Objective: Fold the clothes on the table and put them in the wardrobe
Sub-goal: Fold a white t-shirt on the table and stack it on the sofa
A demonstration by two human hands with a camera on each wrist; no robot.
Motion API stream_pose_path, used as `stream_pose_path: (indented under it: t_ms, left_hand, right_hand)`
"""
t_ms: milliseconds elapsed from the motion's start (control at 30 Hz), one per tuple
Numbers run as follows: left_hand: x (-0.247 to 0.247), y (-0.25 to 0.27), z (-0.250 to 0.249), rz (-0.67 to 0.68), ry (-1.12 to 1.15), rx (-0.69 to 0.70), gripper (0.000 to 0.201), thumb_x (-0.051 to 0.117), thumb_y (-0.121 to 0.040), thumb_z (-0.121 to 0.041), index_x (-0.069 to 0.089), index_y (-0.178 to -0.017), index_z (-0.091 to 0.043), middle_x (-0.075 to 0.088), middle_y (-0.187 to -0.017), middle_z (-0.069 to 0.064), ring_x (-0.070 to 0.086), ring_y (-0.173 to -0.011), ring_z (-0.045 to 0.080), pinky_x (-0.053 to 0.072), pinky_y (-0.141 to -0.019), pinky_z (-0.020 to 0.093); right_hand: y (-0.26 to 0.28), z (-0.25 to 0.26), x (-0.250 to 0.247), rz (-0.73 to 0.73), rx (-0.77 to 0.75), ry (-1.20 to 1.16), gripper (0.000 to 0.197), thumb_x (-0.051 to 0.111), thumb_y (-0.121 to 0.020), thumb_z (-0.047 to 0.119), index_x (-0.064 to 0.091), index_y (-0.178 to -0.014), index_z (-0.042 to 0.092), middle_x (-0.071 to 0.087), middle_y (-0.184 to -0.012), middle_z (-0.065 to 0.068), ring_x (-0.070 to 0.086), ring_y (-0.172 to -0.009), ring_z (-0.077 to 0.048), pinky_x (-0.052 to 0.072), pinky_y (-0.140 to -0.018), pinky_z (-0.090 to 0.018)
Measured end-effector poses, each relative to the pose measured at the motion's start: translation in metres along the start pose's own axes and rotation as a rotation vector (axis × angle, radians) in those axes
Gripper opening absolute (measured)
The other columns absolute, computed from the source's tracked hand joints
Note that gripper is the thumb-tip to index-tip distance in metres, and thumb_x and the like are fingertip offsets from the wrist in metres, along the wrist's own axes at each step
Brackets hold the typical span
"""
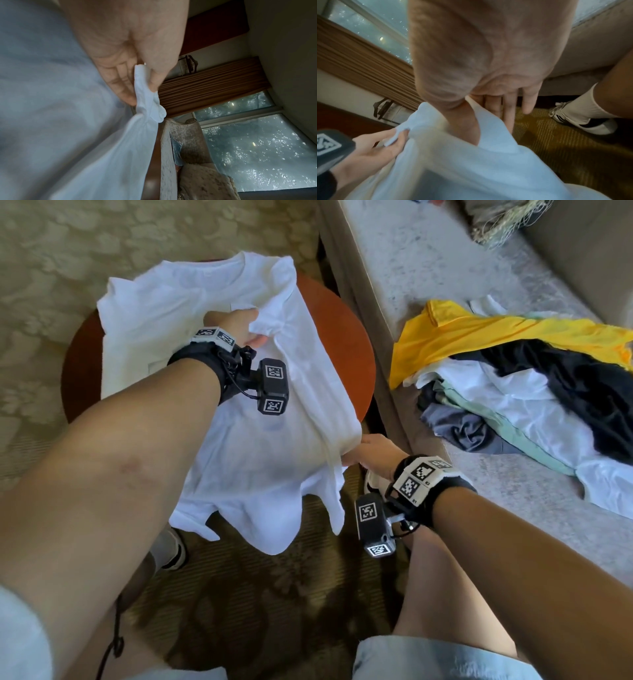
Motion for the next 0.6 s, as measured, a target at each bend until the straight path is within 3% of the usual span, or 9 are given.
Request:
stream_pose_path:
  t_ms: [67, 100, 167, 233, 300, 333, 400, 533, 600]
  left_hand:
    - [0.0, -0.004, 0.002, 0.029, -0.111, 0.038, 0.053, 0.071, -0.077, -0.012, 0.058, -0.128, -0.007, 0.067, -0.108, 0.002, 0.07, -0.088, 0.018, 0.06, -0.073, 0.028]
    - [-0.001, -0.009, 0.003, 0.005, -0.173, 0.066, 0.063, 0.071, -0.07, -0.015, 0.058, -0.132, -0.015, 0.067, -0.116, 0.0, 0.068, -0.099, 0.021, 0.059, -0.078, 0.03]
    - [-0.001, -0.005, -0.002, -0.022, -0.18, 0.115, 0.068, 0.053, -0.078, -0.004, 0.047, -0.143, -0.023, 0.052, -0.141, 0.0, 0.057, -0.12, 0.025, 0.058, -0.077, 0.028]
    - [-0.002, 0.003, -0.009, -0.025, -0.23, 0.195, 0.071, 0.031, -0.087, 0.006, 0.03, -0.151, -0.025, 0.034, -0.155, -0.001, 0.046, -0.13, 0.024, 0.059, -0.073, 0.027]
    - [-0.007, 0.004, -0.013, -0.024, -0.488, 0.283, 0.076, 0.03, -0.084, 0.001, 0.023, -0.153, -0.03, 0.032, -0.156, 0.001, 0.04, -0.135, 0.023, 0.05, -0.096, 0.033]
    - [-0.011, 0.003, -0.014, -0.035, -0.614, 0.314, 0.074, 0.034, -0.082, -0.003, 0.026, -0.151, -0.029, 0.037, -0.152, 0.004, 0.04, -0.134, 0.026, 0.044, -0.102, 0.034]
    - [-0.019, -0.002, -0.016, -0.037, -0.732, 0.334, 0.061, 0.04, -0.076, -0.01, 0.046, -0.136, -0.015, 0.054, -0.131, 0.011, 0.05, -0.119, 0.033, 0.043, -0.096, 0.037]
    - [-0.036, -0.011, -0.023, -0.094, -0.79, 0.329, 0.03, 0.051, -0.085, -0.012, 0.067, -0.11, -0.008, 0.066, -0.116, 0.01, 0.059, -0.108, 0.031, 0.044, -0.084, 0.028]
    - [-0.041, -0.016, -0.029, -0.087, -0.809, 0.321, 0.014, 0.051, -0.086, -0.014, 0.064, -0.086, -0.012, 0.063, -0.092, 0.009, 0.056, -0.086, 0.028, 0.041, -0.074, 0.024]
  right_hand:
    - [0.0, -0.003, 0.002, 0.037, 0.066, 0.005, 0.038, 0.073, -0.079, 0.014, 0.069, -0.115, 0.007, 0.064, -0.102, -0.005, 0.058, -0.079, -0.015, 0.045, -0.063, -0.023]
    - [0.002, -0.003, 0.001, 0.053, 0.11, 0.0, 0.038, 0.072, -0.08, 0.014, 0.066, -0.117, 0.006, 0.066, -0.102, -0.006, 0.061, -0.08, -0.017, 0.047, -0.063, -0.024]
    - [0.001, 0.0, -0.004, 0.048, 0.177, 0.005, 0.034, 0.063, -0.086, 0.008, 0.06, -0.12, 0.002, 0.069, -0.11, -0.007, 0.066, -0.098, -0.021, 0.054, -0.086, -0.033]
    - [0.0, 0.011, -0.023, -0.141, 0.19, -0.008, 0.026, 0.053, -0.093, 0.004, 0.054, -0.118, 0.0, 0.065, -0.117, -0.006, 0.063, -0.108, -0.022, 0.047, -0.1, -0.036]
    - [0.001, 0.026, -0.046, -0.437, 0.13, -0.13, 0.035, 0.049, -0.089, 0.012, 0.052, -0.123, 0.002, 0.06, -0.123, -0.011, 0.058, -0.113, -0.031, 0.045, -0.094, -0.036]
    - [0.002, 0.034, -0.054, -0.54, 0.079, -0.152, 0.04, 0.048, -0.087, 0.017, 0.052, -0.125, 0.003, 0.058, -0.123, -0.013, 0.056, -0.113, -0.033, 0.043, -0.089, -0.035]
    - [0.005, 0.053, -0.06, -0.651, -0.025, -0.135, 0.036, 0.049, -0.086, 0.019, 0.054, -0.119, 0.007, 0.057, -0.123, -0.014, 0.054, -0.11, -0.032, 0.035, -0.081, -0.031]
    - [-0.002, 0.099, -0.047, -0.686, -0.189, -0.113, 0.034, 0.053, -0.08, 0.015, 0.054, -0.114, 0.011, 0.053, -0.124, -0.011, 0.051, -0.113, -0.031, 0.035, -0.086, -0.032]
    - [-0.014, 0.122, -0.037, -0.651, -0.25, -0.092, 0.033, 0.052, -0.083, 0.014, 0.054, -0.116, 0.011, 0.051, -0.126, -0.012, 0.05, -0.116, -0.031, 0.035, -0.086, -0.03]
Point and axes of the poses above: each hand's wrist, its own y-axis away from the middle knuckle, its own x-axis out of the palm, z = x × y, the point moved 4 cm from there along -y, towards the middle knuckle
